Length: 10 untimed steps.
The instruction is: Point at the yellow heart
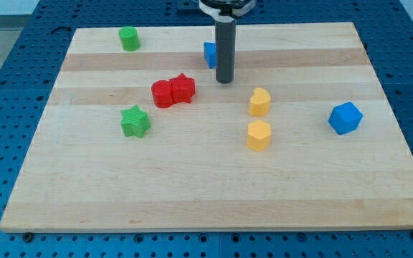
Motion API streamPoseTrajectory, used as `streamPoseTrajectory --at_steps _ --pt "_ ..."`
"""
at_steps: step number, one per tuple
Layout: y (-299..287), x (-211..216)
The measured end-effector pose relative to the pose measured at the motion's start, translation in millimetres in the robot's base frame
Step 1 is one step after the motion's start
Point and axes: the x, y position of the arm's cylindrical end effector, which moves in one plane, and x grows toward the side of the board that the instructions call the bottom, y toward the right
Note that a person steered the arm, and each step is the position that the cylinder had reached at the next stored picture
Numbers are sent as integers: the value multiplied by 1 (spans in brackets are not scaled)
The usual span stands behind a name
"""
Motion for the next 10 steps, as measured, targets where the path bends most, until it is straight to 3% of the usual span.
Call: streamPoseTrajectory --at_steps 10 --pt "42 16"
